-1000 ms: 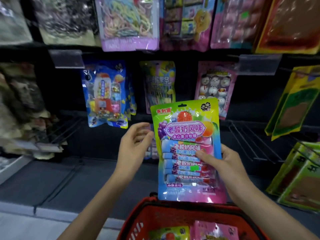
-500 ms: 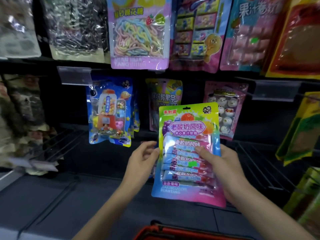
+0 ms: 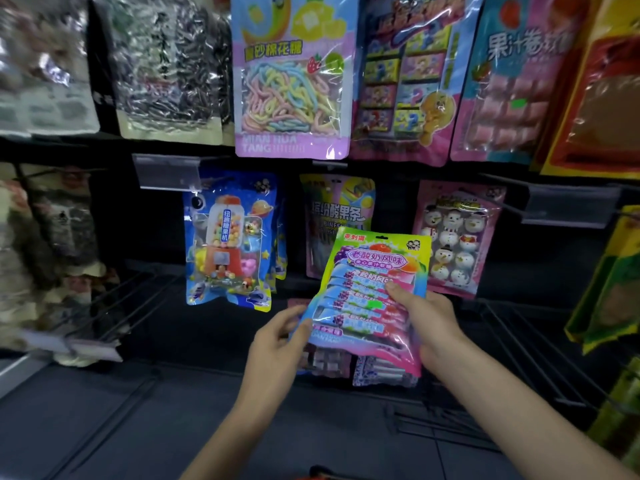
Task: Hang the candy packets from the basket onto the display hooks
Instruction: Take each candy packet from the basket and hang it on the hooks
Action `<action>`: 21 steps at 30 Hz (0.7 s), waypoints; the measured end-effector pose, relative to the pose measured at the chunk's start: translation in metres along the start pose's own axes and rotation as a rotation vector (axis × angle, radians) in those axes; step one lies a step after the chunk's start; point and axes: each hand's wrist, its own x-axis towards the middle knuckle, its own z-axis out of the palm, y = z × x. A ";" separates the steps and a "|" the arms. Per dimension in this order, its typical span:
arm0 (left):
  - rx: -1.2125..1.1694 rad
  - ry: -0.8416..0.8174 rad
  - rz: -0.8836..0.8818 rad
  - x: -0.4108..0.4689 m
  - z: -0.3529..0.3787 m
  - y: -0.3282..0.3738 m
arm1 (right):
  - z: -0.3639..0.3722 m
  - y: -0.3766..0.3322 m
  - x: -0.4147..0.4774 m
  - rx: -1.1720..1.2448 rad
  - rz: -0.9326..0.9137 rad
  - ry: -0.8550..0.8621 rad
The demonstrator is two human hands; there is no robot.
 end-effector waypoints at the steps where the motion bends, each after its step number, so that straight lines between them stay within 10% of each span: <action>1: -0.020 0.013 -0.001 0.001 -0.001 0.001 | 0.003 -0.001 0.007 0.000 0.004 0.023; 21: 0.044 -0.011 -0.091 -0.012 0.008 -0.001 | -0.031 -0.006 -0.002 -0.082 -0.089 0.087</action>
